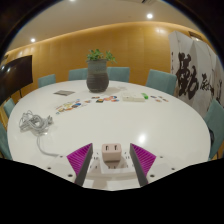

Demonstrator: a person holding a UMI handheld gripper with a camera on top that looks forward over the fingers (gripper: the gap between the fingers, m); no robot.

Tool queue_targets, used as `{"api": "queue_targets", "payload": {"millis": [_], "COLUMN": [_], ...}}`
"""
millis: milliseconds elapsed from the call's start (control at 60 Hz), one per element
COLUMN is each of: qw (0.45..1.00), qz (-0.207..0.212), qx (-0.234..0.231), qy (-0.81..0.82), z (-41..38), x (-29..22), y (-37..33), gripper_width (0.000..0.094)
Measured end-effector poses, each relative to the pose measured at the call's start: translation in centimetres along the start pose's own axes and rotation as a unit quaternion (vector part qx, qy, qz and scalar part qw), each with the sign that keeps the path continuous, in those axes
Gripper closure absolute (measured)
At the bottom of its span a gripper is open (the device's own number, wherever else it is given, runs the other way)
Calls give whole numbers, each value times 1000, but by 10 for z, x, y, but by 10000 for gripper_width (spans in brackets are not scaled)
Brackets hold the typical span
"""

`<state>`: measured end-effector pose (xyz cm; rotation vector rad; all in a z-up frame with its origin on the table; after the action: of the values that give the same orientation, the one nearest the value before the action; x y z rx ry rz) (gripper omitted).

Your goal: Unplug charger

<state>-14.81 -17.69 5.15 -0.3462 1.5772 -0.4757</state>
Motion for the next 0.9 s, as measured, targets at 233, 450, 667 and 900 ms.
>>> {"api": "queue_targets", "payload": {"millis": [233, 450, 667, 900], "qw": [1000, 1000, 1000, 967], "qz": [6, 3, 20, 253], "qx": [19, 16, 9, 14], "qy": [4, 0, 3, -4], "z": [3, 3, 2, 53], "x": [8, 7, -24, -275], "y": [19, 20, 9, -92], "gripper_width": [596, 684, 759, 758]}}
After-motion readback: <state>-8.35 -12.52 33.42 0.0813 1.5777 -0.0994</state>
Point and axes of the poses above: the point between the fingertips, and its own axes, seen from behind it with the camera up: z to the right, x down, y forward, the way the camera looks, the point moved 2 cm from there along -y, backward, against the way the camera looks, and after that the axes turned 2 degrees about -x, right-handed, at the moved point
